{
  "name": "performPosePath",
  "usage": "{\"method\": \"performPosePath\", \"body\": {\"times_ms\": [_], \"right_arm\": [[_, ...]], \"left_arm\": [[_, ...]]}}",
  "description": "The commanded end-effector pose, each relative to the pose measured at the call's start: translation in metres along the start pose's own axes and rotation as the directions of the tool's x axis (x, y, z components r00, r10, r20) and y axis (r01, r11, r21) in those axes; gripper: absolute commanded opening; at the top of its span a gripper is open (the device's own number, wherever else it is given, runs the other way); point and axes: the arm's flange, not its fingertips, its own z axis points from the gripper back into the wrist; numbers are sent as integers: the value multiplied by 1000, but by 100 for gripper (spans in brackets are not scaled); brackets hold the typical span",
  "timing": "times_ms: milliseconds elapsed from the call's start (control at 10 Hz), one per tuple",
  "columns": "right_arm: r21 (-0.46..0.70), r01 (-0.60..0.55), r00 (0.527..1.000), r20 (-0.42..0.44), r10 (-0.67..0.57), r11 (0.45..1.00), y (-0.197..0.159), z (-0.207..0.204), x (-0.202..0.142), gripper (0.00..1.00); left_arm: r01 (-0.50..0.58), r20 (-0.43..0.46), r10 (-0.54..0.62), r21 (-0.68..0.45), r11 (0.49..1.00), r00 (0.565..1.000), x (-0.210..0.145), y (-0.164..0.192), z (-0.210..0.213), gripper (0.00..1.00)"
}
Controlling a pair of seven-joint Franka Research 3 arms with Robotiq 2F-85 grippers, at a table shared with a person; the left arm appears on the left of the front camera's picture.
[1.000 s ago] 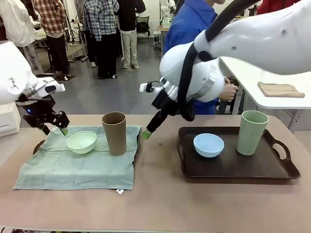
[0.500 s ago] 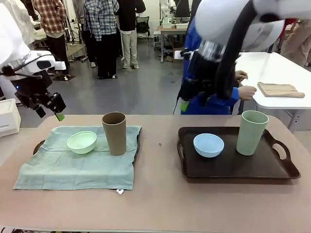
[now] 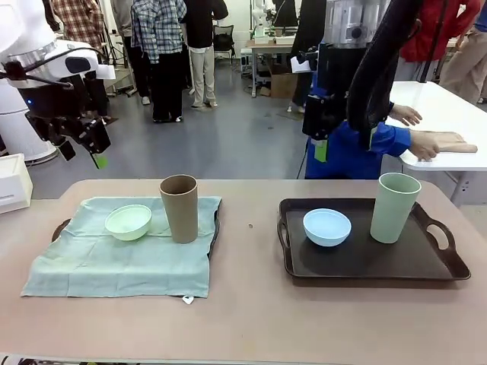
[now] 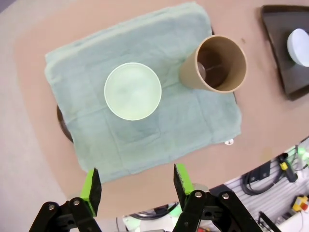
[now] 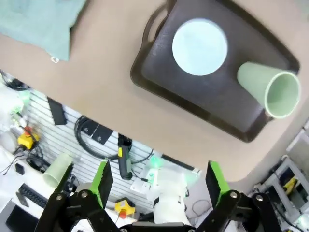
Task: Set up a tray with a mat and arrange the tableware.
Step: Place the Picnic Bowl and Reusable plastic cup back onto the Handle tray in front of the human's position, then pick up the Picnic Bowl and Reusable plastic cup from the Handle tray in front of the human's position and hold them in the air.
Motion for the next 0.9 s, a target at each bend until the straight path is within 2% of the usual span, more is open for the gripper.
{"method": "performPosePath", "body": {"times_ms": [0, 800], "right_arm": [[31, -37, 998, 49, 35, 999, -10, -20, 10, 100], [31, -37, 998, 49, 35, 999, -10, -20, 10, 100]], "left_arm": [[3, 4, -3, -19, 1000, 1000, -2, 9, -16, 79], [3, 4, -3, -19, 1000, 1000, -2, 9, -16, 79]]}}
